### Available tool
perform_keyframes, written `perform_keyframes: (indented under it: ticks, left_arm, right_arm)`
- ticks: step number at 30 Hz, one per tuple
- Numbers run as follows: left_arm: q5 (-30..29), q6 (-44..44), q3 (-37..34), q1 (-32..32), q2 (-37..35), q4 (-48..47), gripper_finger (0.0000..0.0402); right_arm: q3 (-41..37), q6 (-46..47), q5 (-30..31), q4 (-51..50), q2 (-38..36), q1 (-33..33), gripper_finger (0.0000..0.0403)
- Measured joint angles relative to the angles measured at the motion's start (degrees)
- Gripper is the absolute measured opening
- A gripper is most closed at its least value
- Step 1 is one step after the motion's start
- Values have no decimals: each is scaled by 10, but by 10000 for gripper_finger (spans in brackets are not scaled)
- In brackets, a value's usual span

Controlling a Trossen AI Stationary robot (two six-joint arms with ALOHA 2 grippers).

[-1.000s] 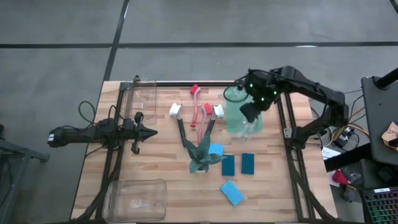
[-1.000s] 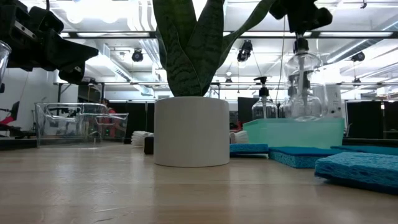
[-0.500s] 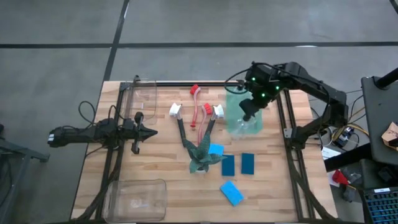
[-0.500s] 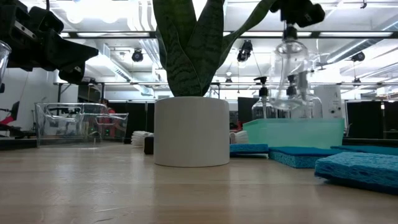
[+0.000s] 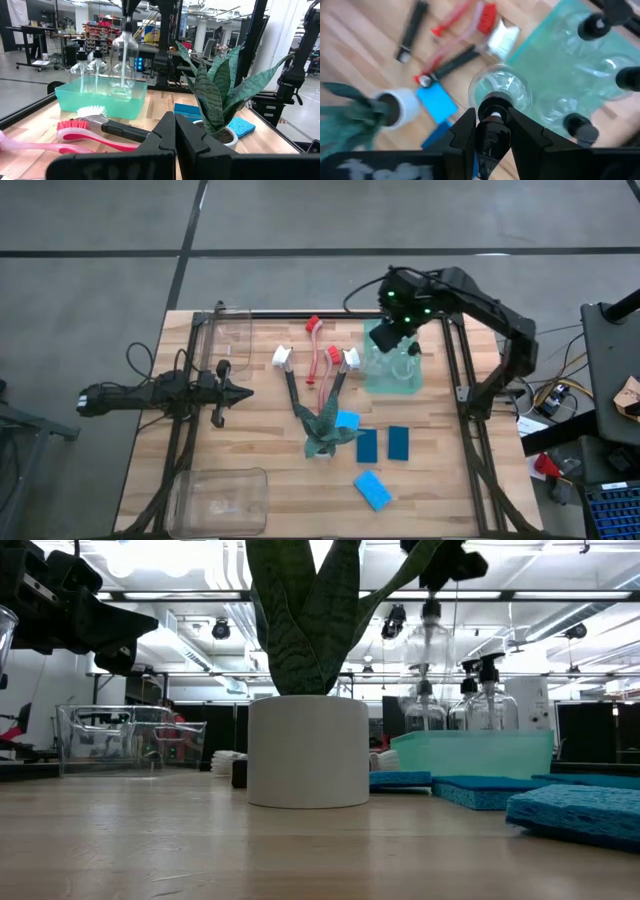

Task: Pick & Place Kitchen Sink Supplies
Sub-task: Put the soap dispenser into the green bin

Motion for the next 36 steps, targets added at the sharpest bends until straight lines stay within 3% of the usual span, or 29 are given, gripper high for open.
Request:
perform_keyframes:
  ticks: [9,36]
  left_arm:
    - [0,0,0,0,0,0,0]
    - [0,0,0,0,0,0,0]
  right_arm:
    - [-6,-22,28,1,44,1,92]
    - [-113,-69,54,77,38,-28,93]
